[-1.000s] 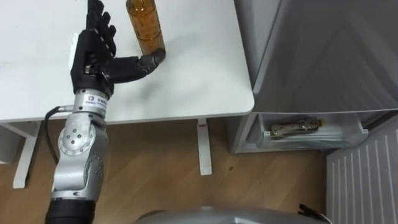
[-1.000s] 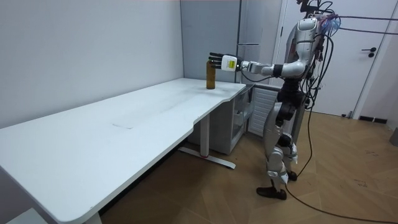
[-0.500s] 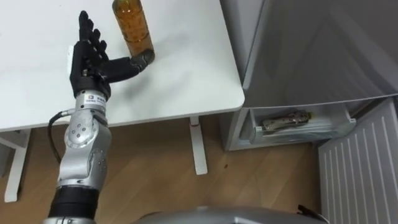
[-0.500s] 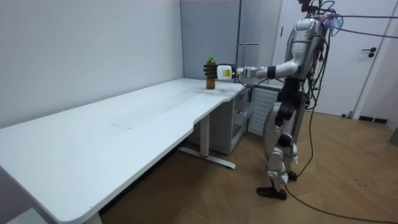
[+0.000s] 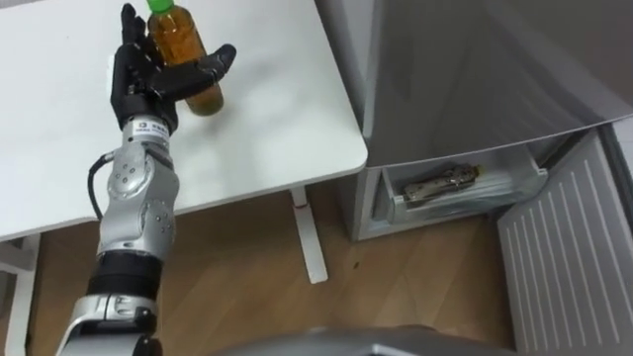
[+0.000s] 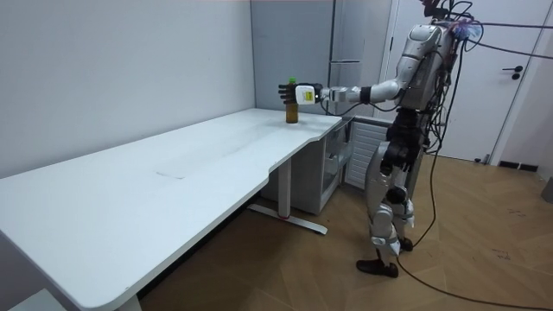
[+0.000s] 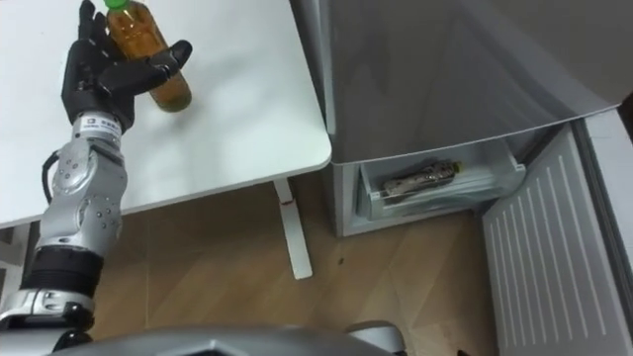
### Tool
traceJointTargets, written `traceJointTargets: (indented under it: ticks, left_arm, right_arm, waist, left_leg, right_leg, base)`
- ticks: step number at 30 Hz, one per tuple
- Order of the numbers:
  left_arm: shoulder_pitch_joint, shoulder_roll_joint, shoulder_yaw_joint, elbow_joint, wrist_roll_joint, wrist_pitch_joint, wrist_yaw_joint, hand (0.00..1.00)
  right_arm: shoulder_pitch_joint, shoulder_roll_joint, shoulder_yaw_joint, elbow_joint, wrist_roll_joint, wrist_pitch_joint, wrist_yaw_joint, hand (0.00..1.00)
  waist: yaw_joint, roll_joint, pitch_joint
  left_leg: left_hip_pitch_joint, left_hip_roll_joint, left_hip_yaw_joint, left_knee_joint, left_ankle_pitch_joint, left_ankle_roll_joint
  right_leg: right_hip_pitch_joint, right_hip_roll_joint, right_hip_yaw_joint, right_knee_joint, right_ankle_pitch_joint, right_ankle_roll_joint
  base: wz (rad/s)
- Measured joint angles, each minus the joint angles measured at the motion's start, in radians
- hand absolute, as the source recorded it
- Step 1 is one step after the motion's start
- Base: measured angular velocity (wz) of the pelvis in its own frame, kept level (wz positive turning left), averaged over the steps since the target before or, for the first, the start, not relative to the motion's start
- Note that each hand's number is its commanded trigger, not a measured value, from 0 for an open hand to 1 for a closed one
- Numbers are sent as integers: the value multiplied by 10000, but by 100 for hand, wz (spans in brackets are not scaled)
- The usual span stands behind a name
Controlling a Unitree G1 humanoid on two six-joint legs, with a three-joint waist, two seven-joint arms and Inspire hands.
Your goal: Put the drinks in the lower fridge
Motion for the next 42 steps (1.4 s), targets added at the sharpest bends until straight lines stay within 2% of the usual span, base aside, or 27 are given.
traceJointTargets:
  ticks: [3,6,10,12,20,27,32,36,42]
  left_arm:
    - [-12,19,55,-1,-17,58,0,0]
    - [-85,24,42,-1,-29,63,8,0]
    - [-235,67,41,-1,-37,63,109,0]
    - [-272,225,42,-1,-124,63,155,0]
    - [-499,667,176,1,-504,93,227,0]
    - [-613,724,346,22,-717,579,260,0]
    - [-632,760,427,155,-786,827,434,0]
    - [-857,764,562,802,-780,1053,446,0]
    - [-858,772,564,919,-780,1177,466,0]
  right_arm:
    - [19,-20,7,-43,-570,220,-1,0]
    - [22,3,10,-37,-993,389,4,0]
    - [89,6,6,-29,-1356,431,-19,0]
    - [140,7,1,-36,-1573,556,-82,0]
    - [182,14,-1,-61,-1776,788,-122,0]
    - [197,17,-63,-343,-1866,1218,-136,0]
    - [128,21,-136,-510,-2146,1256,-114,0]
    - [93,26,-142,-520,-2148,1260,-54,0]
    - [133,43,-201,-517,-2149,1390,0,0]
  waist:
    - [-86,6,-15]
    - [-138,-36,3]
    - [-169,-167,-57]
    - [-195,-209,-94]
    - [-233,-160,-101]
    - [-234,-134,-109]
    - [-331,-148,-107]
    - [-334,-147,-108]
    - [-333,-143,-105]
  left_leg:
    - [5,27,175,22,4,-2]
    - [101,28,210,-11,2,-1]
    - [142,30,231,-93,2,0]
    - [163,46,246,-92,0,-2]
    - [318,63,482,-233,-5,-14]
    - [322,67,615,-278,5,-30]
    - [339,74,664,-305,7,-36]
    - [370,94,705,-320,-10,-64]
    - [400,168,757,-318,-41,-114]
  right_leg:
    - [-133,16,154,50,9,-14]
    - [-148,19,242,159,9,-14]
    - [-150,31,352,161,9,-14]
    - [-144,44,385,167,10,-16]
    - [-132,65,625,182,14,-23]
    - [-265,77,655,186,17,-28]
    - [-296,77,657,174,29,-43]
    - [-293,95,657,174,29,-44]
    - [-297,156,657,173,39,-59]
  base:
    - [-17]
    - [-8]
    - [-6]
    - [-4]
    - [-9]
    - [-3]
    - [-3]
    - [-2]
    - [-1]
